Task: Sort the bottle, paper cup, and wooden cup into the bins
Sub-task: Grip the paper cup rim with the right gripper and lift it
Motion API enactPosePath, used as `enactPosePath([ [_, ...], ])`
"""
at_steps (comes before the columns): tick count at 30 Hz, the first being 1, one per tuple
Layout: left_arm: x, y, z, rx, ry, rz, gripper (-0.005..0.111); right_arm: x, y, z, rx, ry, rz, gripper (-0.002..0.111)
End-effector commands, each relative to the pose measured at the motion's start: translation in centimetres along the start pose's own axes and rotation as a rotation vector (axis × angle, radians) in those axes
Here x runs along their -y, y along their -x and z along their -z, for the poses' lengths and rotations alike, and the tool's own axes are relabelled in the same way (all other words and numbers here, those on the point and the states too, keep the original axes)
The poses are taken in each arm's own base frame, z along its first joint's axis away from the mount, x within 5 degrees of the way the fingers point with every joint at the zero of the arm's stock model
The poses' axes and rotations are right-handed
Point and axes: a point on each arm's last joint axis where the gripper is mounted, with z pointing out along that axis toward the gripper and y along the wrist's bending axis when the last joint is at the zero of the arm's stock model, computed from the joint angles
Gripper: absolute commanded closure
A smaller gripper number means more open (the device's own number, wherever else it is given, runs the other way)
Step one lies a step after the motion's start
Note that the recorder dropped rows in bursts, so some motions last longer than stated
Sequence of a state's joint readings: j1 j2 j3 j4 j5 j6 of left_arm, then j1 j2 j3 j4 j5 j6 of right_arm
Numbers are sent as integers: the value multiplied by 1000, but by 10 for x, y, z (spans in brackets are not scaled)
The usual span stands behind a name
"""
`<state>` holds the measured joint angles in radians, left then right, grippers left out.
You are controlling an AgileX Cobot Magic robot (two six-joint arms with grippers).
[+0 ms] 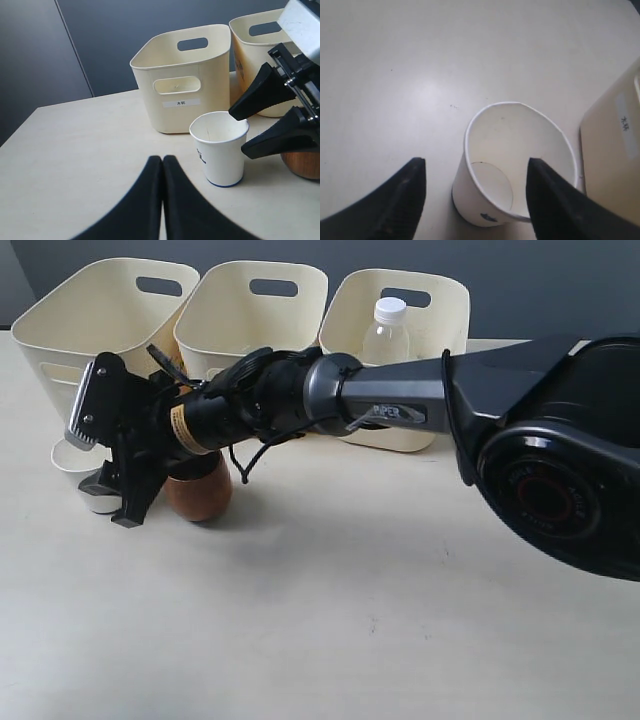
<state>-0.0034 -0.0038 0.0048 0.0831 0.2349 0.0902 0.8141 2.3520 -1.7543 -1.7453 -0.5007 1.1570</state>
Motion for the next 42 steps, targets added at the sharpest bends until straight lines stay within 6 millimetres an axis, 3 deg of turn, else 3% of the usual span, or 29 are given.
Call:
enactPosePath([
  [1, 0, 2, 0, 4, -1, 3, 107, 0, 4, 1, 8, -1, 11, 52],
  [28, 0, 2, 0, 4, -1, 3, 107, -6, 9, -6, -23, -57, 157, 52],
  [37, 0, 2, 0, 4, -1, 3, 107, -8, -11, -26, -43, -35, 146, 52],
  [40, 0, 2, 0, 4, -1, 3, 107, -9, -19, -33, -54, -33, 138, 57],
  [42, 0, 2, 0, 4, -1, 3, 107, -8, -20, -32, -61, -46, 136, 69],
])
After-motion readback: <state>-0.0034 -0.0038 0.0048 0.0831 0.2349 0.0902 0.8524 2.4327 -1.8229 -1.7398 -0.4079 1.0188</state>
